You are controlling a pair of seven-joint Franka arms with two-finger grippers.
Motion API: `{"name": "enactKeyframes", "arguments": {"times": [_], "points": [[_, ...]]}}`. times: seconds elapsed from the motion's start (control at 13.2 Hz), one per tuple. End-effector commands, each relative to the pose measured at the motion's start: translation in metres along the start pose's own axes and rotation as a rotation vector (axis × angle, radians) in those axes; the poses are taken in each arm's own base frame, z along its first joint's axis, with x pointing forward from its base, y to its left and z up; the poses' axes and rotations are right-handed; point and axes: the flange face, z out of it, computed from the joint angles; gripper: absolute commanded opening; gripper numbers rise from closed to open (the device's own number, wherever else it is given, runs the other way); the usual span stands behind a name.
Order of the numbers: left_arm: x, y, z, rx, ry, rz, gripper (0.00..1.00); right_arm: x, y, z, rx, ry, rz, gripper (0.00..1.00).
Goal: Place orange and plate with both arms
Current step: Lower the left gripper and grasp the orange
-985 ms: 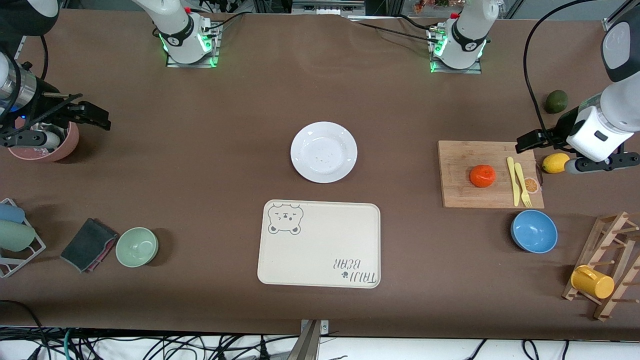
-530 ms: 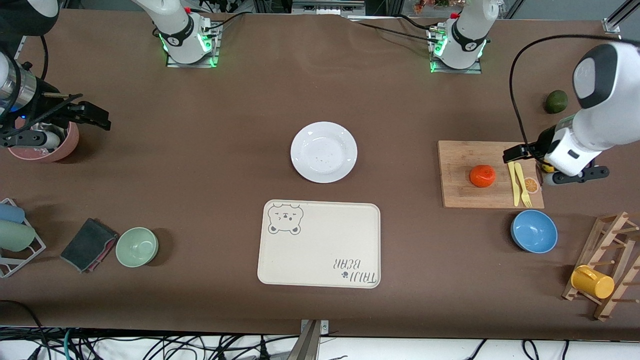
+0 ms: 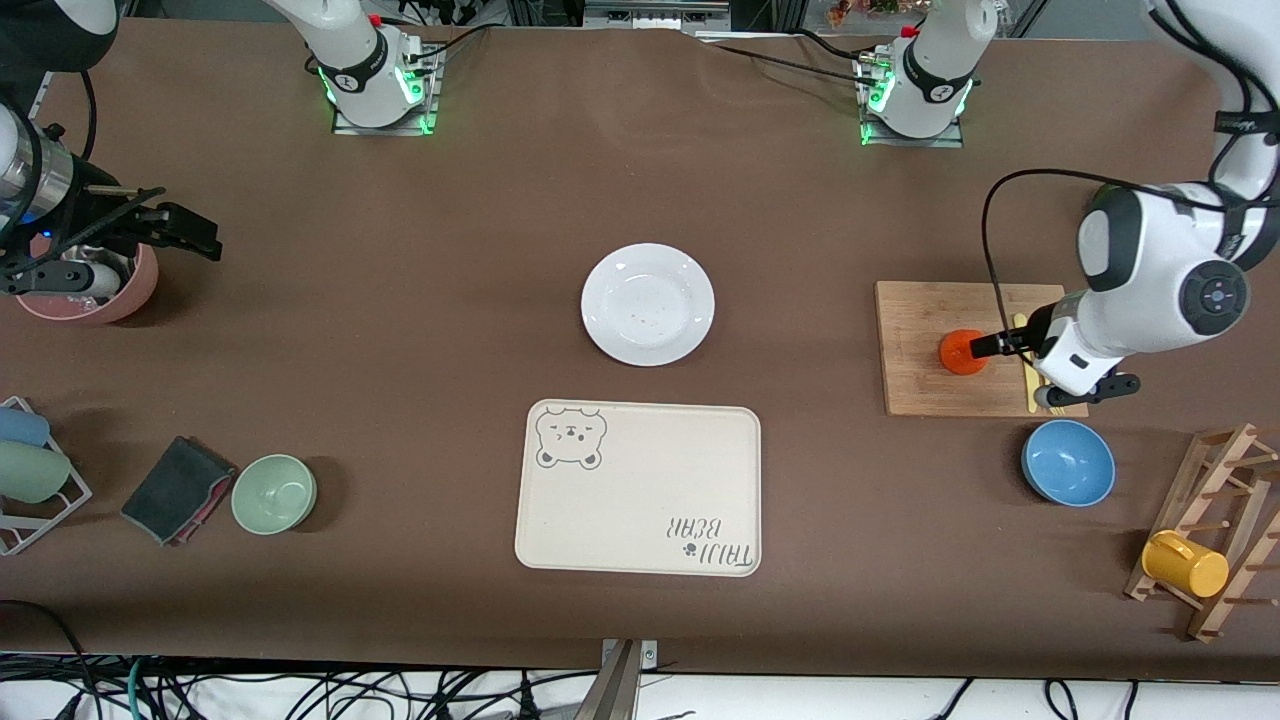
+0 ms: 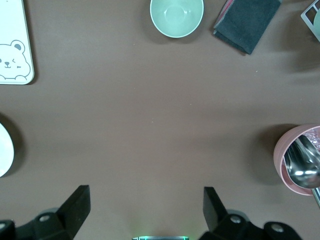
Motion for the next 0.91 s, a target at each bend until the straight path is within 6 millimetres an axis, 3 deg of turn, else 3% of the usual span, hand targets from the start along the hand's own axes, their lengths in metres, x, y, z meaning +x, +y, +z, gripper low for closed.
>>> {"name": "enactKeyframes", "arguments": {"times": [0.0, 0.61, 0.68, 0.76, 0.83], "points": [[-0.004, 0.006, 0.021, 0.020, 0.033, 0.036, 1.00, 0.000, -0.001, -0.003, 0.014, -0.001, -0.004, 1.00], [-0.018, 0.002, 0.076, 0.018, 0.026, 0.034, 1.00, 0.000, -0.001, -0.003, 0.014, -0.001, -0.004, 1.00], [-0.017, 0.002, 0.075, 0.018, 0.029, 0.034, 0.80, 0.000, -0.001, -0.003, 0.014, -0.001, -0.004, 1.00], [-0.018, 0.002, 0.070, 0.018, 0.029, 0.033, 0.27, 0.000, -0.001, -0.003, 0.014, -0.001, -0.004, 1.00], [-0.020, 0.002, 0.060, 0.018, 0.035, 0.033, 0.14, 0.000, -0.001, -0.004, 0.014, 0.001, -0.004, 1.00]]}}
